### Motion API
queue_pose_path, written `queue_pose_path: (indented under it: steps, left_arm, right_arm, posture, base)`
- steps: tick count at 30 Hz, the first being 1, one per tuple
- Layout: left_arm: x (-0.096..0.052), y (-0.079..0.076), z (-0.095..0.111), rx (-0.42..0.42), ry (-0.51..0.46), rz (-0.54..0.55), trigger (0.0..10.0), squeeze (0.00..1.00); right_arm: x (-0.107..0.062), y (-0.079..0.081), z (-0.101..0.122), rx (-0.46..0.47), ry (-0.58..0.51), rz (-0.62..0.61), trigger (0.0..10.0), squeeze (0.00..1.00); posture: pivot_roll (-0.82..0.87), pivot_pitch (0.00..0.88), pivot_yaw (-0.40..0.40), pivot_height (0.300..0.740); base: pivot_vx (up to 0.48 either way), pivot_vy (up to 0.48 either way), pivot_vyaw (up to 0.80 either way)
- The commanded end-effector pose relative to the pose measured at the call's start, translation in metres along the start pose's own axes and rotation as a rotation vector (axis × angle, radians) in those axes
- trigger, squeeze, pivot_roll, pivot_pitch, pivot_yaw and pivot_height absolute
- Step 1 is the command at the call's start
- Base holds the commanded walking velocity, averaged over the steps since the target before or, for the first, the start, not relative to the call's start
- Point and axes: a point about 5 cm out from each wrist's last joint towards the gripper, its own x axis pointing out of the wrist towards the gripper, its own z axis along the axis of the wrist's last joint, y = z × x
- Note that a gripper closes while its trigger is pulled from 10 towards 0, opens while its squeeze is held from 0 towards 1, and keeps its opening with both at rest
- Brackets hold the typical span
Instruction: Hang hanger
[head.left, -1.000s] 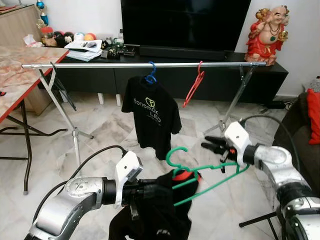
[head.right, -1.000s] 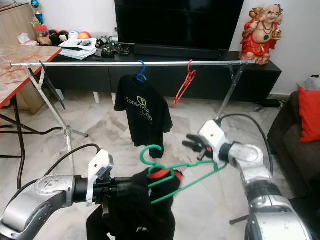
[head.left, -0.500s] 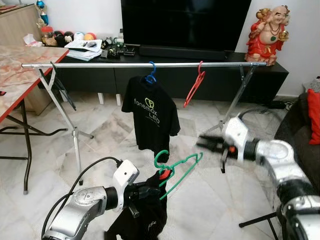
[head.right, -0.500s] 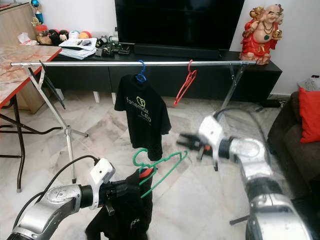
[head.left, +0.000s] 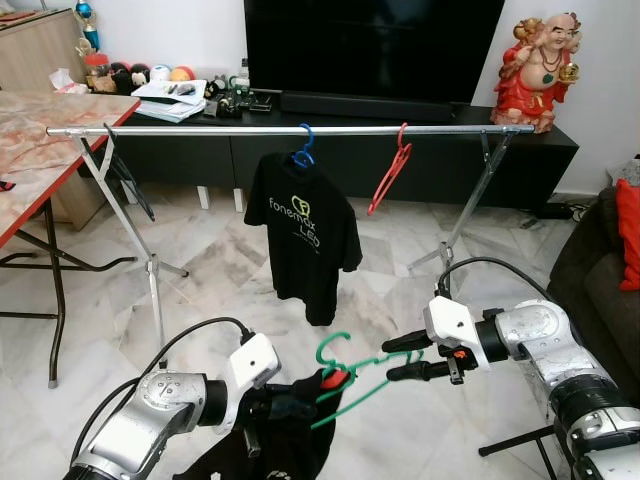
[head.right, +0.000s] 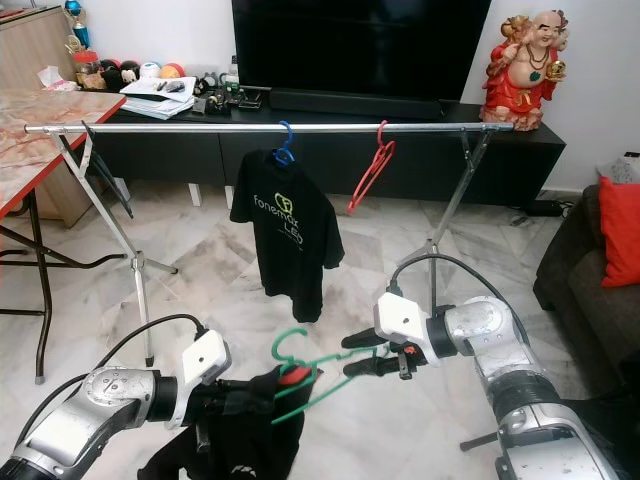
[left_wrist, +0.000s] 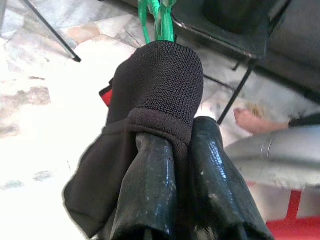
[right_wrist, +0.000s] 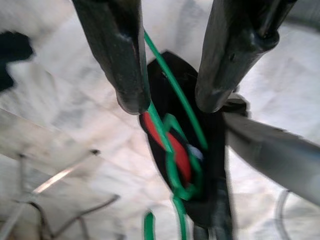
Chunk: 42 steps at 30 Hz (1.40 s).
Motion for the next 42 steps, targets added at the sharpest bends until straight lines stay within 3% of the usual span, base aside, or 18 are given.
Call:
queue_pose_path:
  steps: [1, 5, 11, 16, 28, 42]
  left_arm:
    - [0.0, 0.002, 0.017, 0.112, -0.012, -0.025, 10.0, 0.0]
    - [0.0, 0.004, 0.023, 0.151, 0.0, -0.05, 10.0, 0.0]
    - [0.003, 0.005, 0.033, 0.201, 0.007, -0.083, 10.0, 0.0]
    - [0.005, 0.004, 0.034, 0.21, 0.014, -0.092, 10.0, 0.0]
    - [0.006, 0.003, 0.035, 0.23, 0.023, -0.102, 10.0, 0.0]
    - [0.008, 0.003, 0.035, 0.233, 0.026, -0.109, 10.0, 0.0]
  right_arm:
    - [-0.005, -0.002, 0.009, -0.057, 0.008, 0.041, 10.0, 0.0]
    - [0.002, 0.001, 0.005, -0.069, 0.038, 0.062, 10.0, 0.0]
    - [0.018, -0.009, 0.005, -0.095, 0.082, -0.096, 10.0, 0.0]
    - [0.023, -0.011, 0.009, -0.09, 0.044, -0.123, 10.0, 0.0]
    - [0.028, 0.004, -0.003, -0.035, 0.056, 0.044, 10.0, 0.0]
    - [0.036, 0.006, -0.009, -0.034, 0.087, 0.024, 10.0, 0.0]
  posture:
    - [0.08, 0.0, -0.063, 0.74]
    - [0.09, 0.0, -0.073, 0.74]
    - [0.1, 0.0, -0.076, 0.74]
    - [0.1, 0.0, -0.08, 0.74]
    - [0.1, 0.0, -0.091, 0.74]
    - [0.1, 0.0, -0.095, 0.74]
  base:
    - [0.0, 0.0, 0.0]
    - [0.0, 0.0, 0.0]
    - [0.0, 0.0, 0.0]
    - [0.0, 0.0, 0.0]
    - [0.0, 0.0, 0.0]
    - [0.0, 0.0, 0.0]
